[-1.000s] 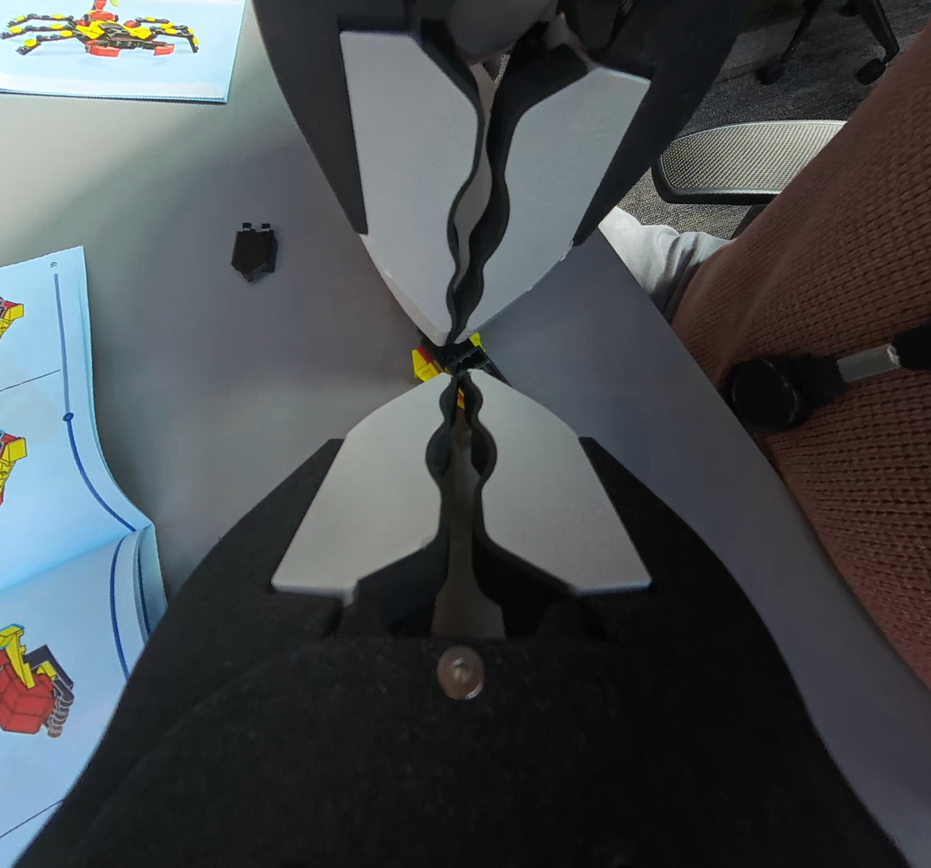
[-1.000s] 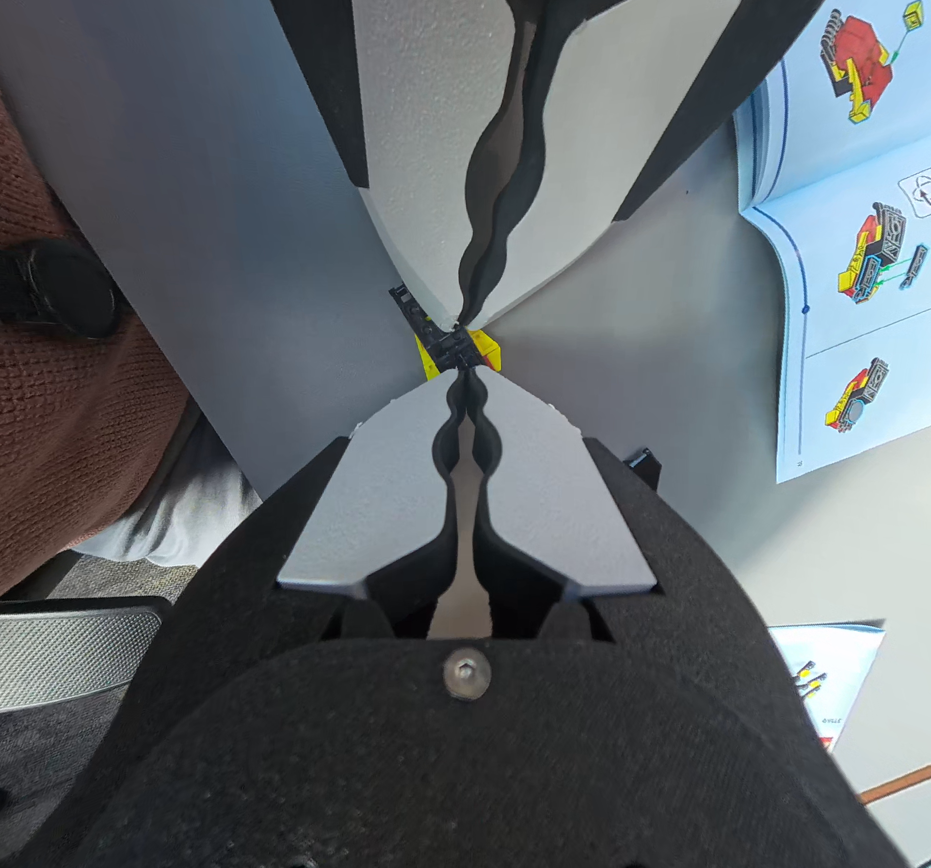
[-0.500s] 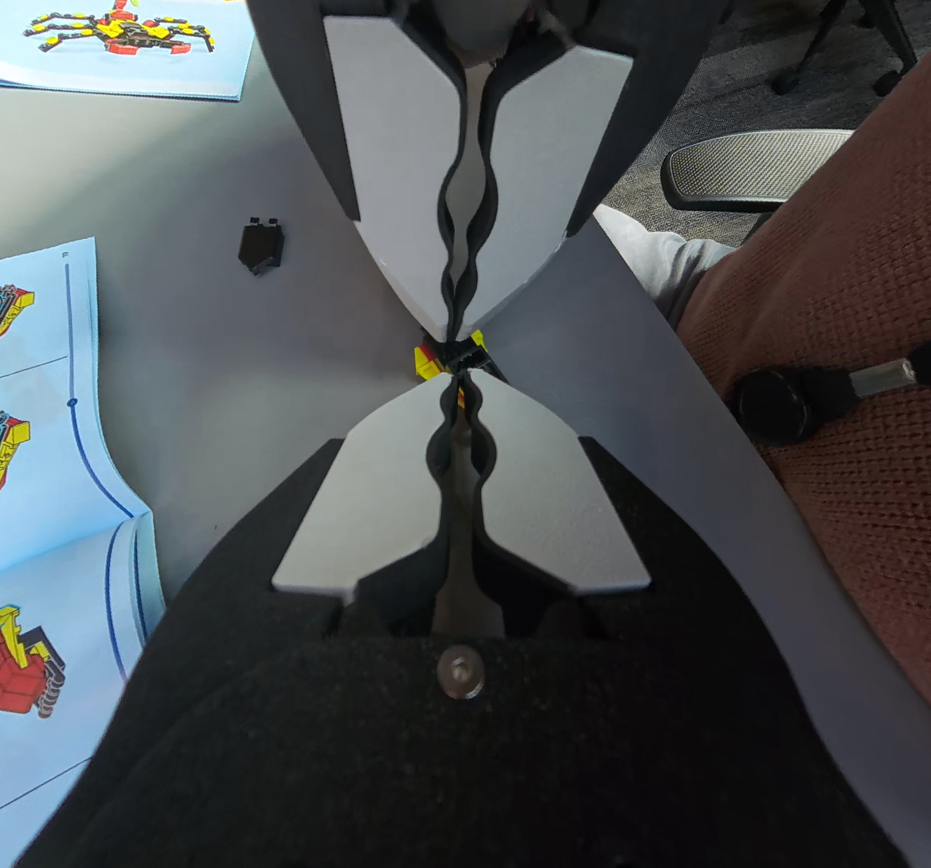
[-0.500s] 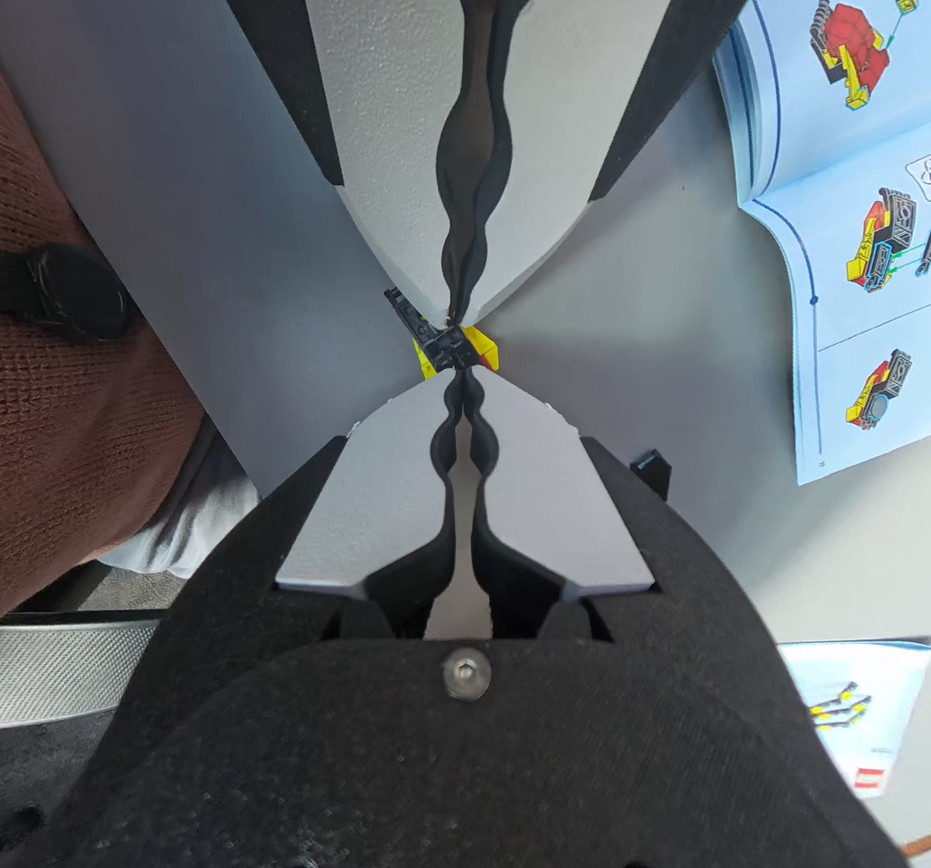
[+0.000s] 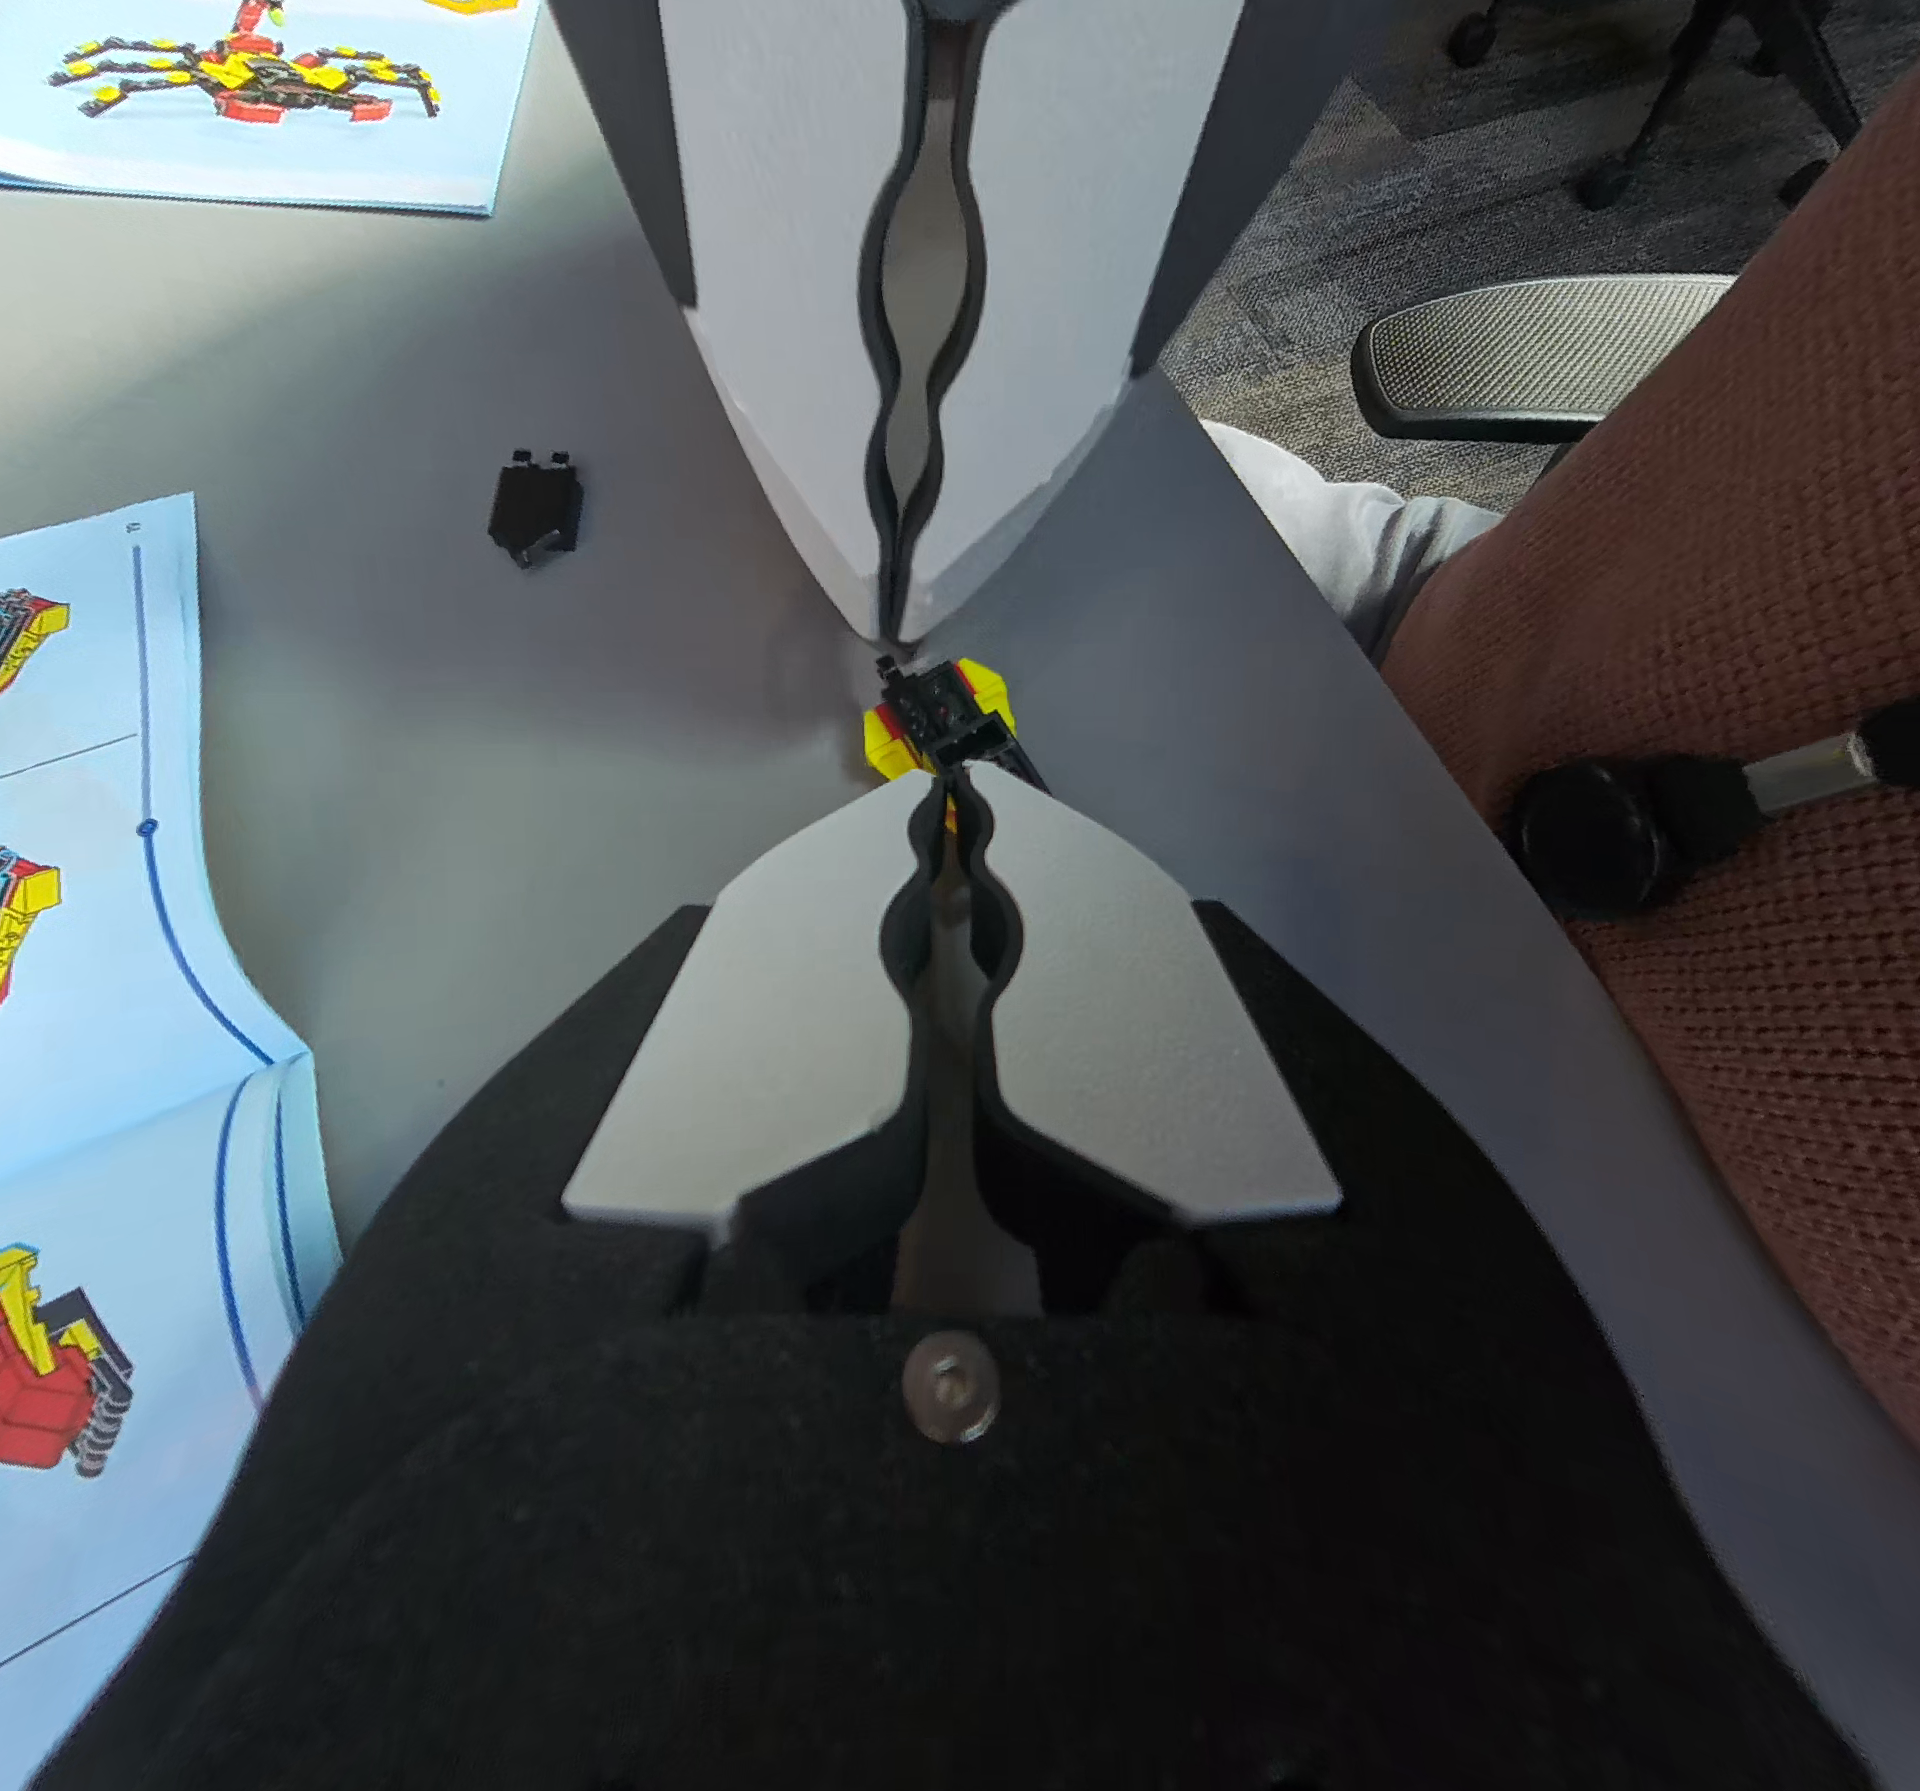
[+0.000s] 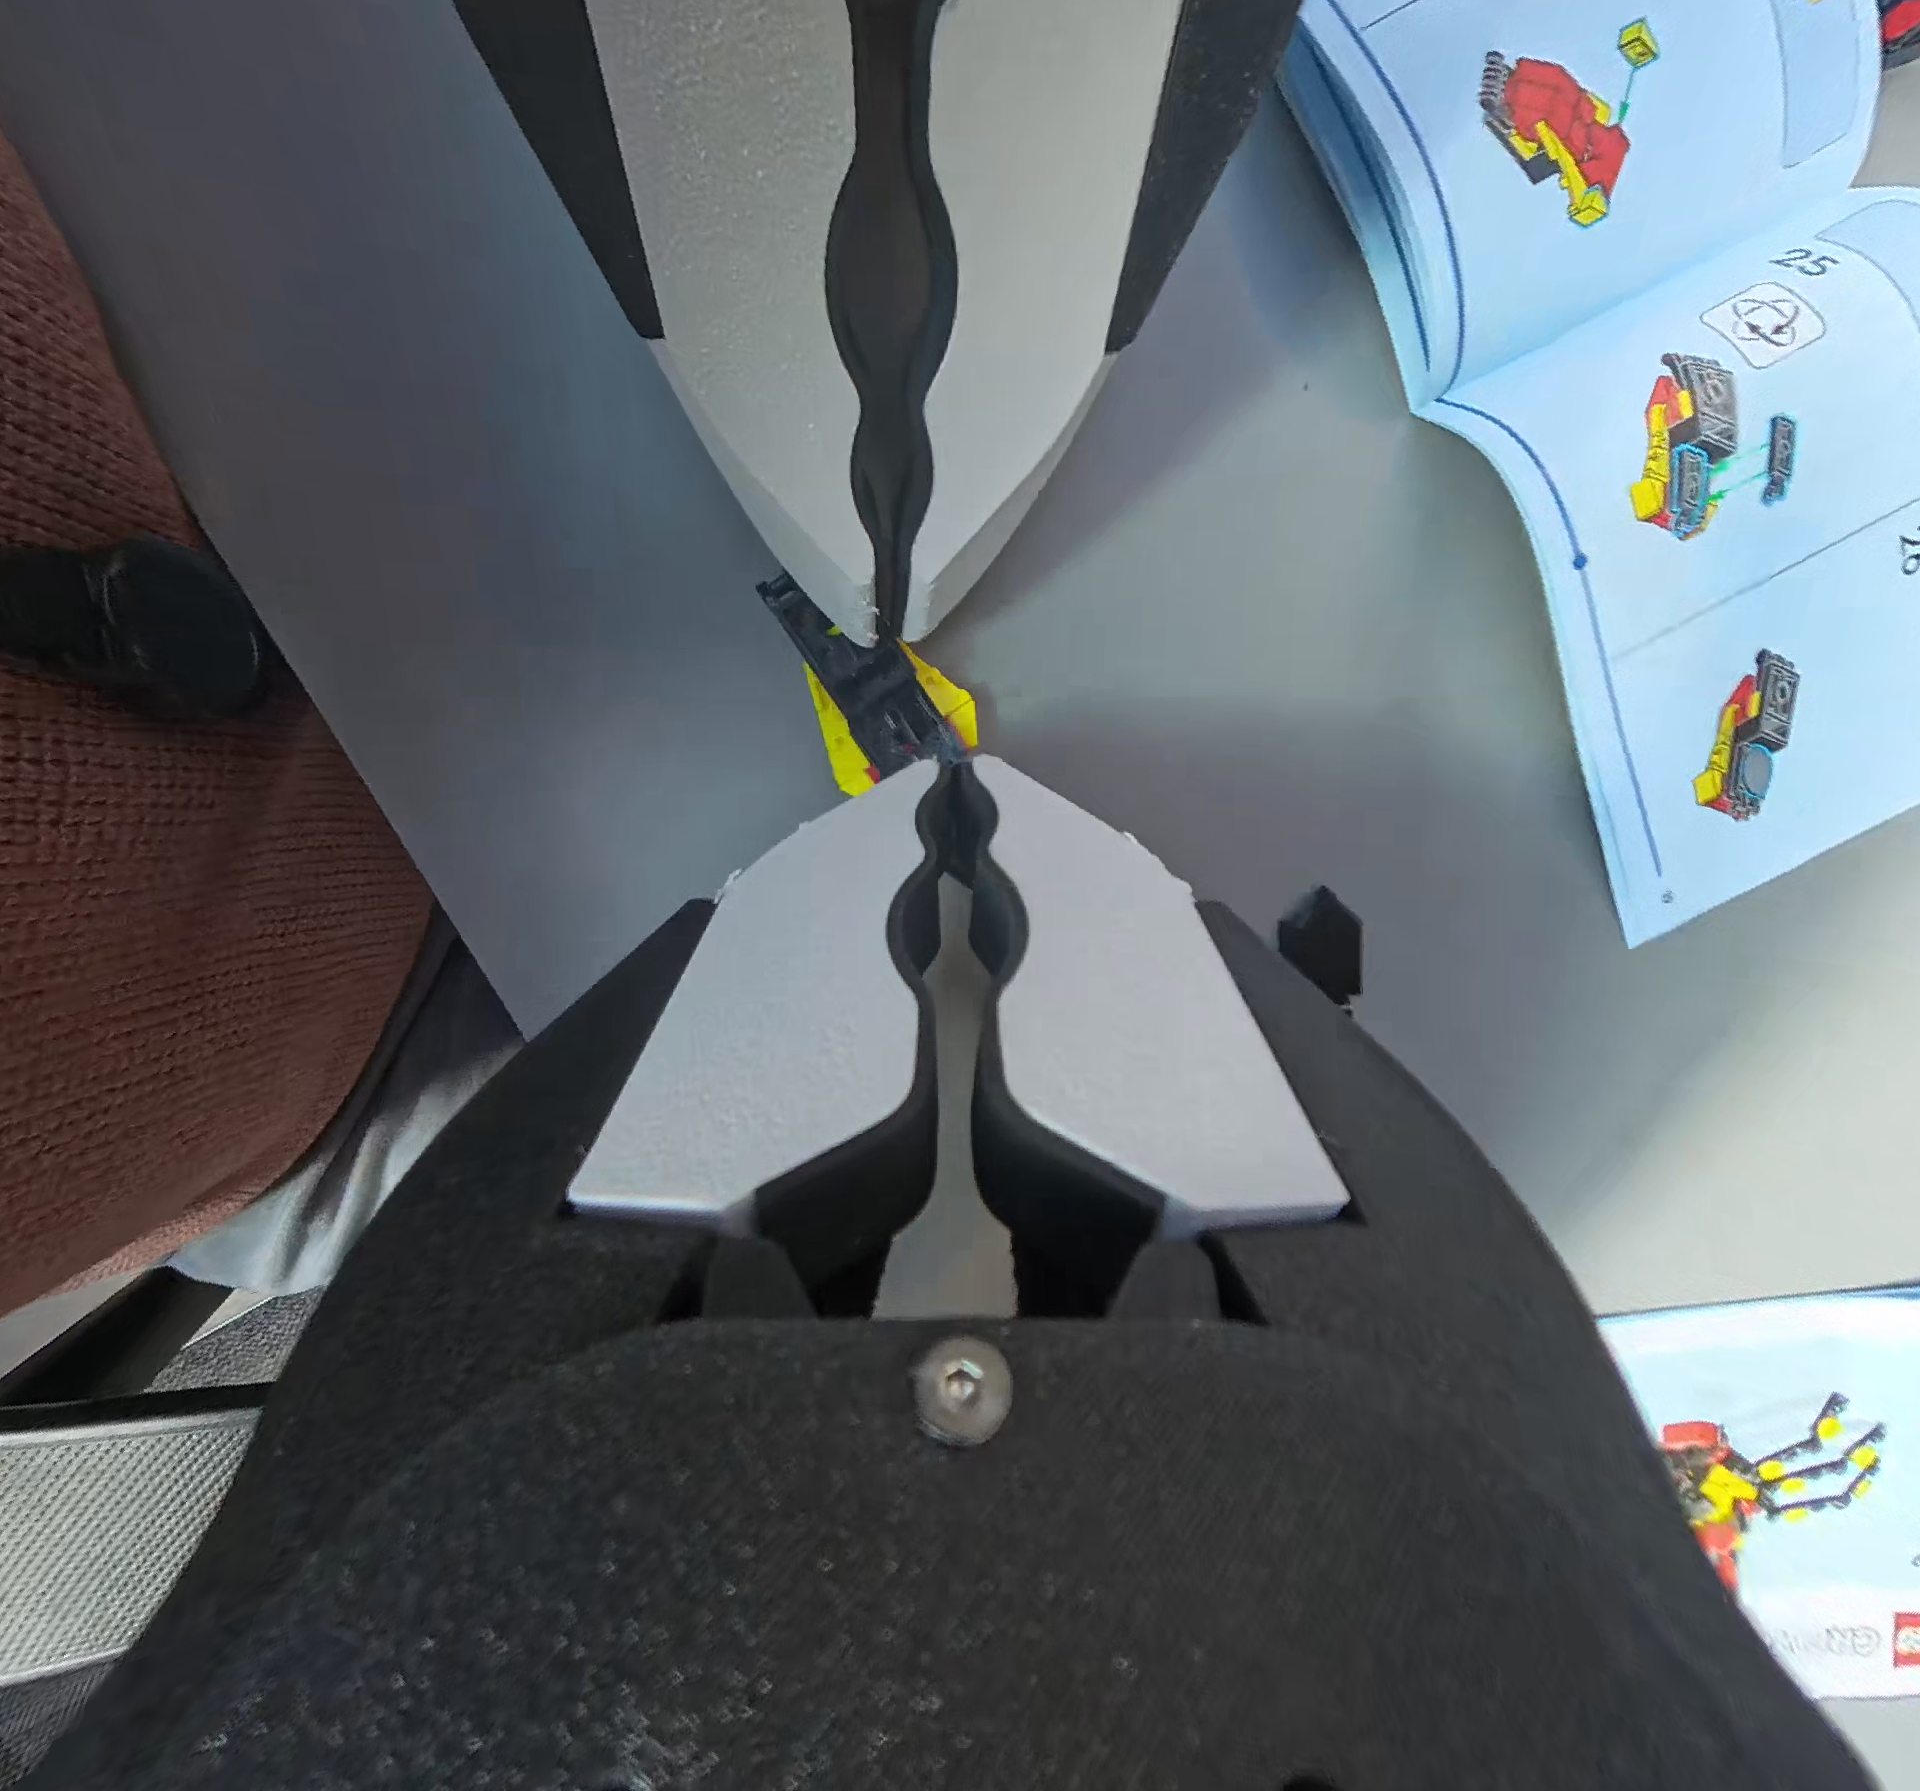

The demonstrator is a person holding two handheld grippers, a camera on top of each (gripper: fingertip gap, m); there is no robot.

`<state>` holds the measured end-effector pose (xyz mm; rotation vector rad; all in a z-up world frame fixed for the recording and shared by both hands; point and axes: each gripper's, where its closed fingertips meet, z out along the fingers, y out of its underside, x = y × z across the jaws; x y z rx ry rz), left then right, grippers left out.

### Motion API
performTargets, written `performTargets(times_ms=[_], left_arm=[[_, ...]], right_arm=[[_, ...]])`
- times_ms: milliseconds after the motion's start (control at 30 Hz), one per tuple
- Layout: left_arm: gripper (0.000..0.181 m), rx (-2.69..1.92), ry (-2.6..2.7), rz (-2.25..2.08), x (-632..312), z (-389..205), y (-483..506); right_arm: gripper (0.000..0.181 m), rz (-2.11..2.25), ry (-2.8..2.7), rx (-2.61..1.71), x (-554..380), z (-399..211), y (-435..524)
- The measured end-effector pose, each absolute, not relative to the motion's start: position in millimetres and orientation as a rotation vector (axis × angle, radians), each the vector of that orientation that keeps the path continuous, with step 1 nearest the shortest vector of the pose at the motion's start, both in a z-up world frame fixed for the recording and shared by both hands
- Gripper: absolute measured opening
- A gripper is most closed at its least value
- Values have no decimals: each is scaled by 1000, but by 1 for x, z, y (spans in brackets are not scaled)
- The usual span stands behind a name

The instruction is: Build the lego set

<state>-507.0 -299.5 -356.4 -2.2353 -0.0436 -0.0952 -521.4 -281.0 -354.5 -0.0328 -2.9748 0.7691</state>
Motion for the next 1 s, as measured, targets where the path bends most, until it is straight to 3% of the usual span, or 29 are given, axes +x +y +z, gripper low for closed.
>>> performTargets(times_ms=[333, 400, 600, 1000], left_arm=[[0, -2287, -16, -70, -513, -357, -308], [0, -2274, -16, -67, -511, -353, -305], [0, -2276, -36, -64, -509, -347, -300], [0, -2237, -70, -139, -490, -342, -293]], right_arm=[[0, 959, -2923, 40, -530, -368, -246], [9, 1011, -2914, 115, -529, -366, -248], [15, 1074, -2933, 380, -525, -365, -252], [9, 1142, -2900, 550, -516, -354, -264]])
